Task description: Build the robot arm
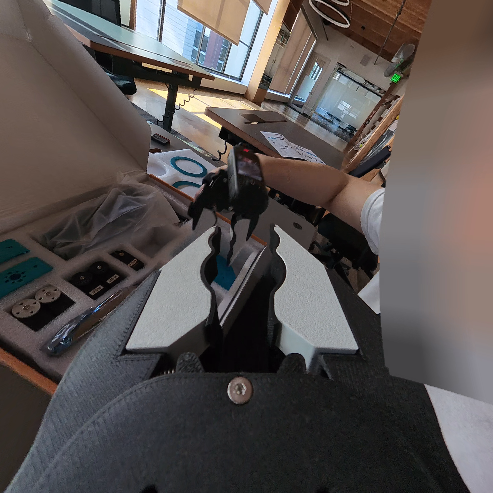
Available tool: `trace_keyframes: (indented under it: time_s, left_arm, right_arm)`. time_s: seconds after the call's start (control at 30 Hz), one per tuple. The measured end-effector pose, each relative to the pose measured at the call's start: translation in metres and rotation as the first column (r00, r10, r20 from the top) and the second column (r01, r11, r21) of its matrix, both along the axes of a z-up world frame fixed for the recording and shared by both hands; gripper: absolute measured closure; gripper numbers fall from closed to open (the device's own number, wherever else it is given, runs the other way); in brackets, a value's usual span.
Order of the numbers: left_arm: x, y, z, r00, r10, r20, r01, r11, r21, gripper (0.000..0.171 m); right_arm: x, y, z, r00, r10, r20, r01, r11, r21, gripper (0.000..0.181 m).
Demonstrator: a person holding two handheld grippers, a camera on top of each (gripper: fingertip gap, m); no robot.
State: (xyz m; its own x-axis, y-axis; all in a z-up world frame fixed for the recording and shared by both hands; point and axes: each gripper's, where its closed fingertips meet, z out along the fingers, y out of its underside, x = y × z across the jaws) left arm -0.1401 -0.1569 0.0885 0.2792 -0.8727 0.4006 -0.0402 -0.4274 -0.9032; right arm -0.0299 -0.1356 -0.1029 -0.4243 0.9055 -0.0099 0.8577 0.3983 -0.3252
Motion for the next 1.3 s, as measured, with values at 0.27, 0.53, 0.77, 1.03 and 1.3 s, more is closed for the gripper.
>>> trace_keyframes:
  time_s: [0.27, 0.53, 0.77, 1.03, 1.3]
  left_arm:
    - [-0.025, -0.004, 0.001, 0.999, 0.032, 0.024, -0.032, 0.999, 0.006, 0.136]
    - [-0.032, -0.002, 0.004, 0.998, 0.039, 0.046, -0.040, 0.999, 0.012, 0.135]
    - [-0.034, -0.002, 0.006, 0.998, 0.046, 0.049, -0.046, 0.999, 0.011, 0.135]
    - [-0.025, -0.002, -0.001, 0.999, 0.019, 0.029, -0.018, 1.000, -0.016, 0.135]
    - [-0.016, -0.004, -0.003, 1.000, -0.005, 0.003, 0.005, 1.000, -0.022, 0.135]
  right_arm:
    - [0.003, -0.005, -0.028, 0.991, 0.059, 0.116, -0.063, 0.997, 0.032, 0.097]
    - [0.009, -0.009, -0.044, 0.982, 0.056, 0.178, -0.066, 0.997, 0.047, 0.098]
    - [0.010, -0.006, -0.042, 0.987, 0.034, 0.157, -0.043, 0.997, 0.058, 0.114]
    - [0.017, -0.003, -0.039, 0.986, -0.030, 0.167, 0.037, 0.999, -0.040, 0.142]
    - [0.018, -0.014, -0.036, 0.958, -0.018, 0.285, 0.084, 0.972, -0.220, 0.115]
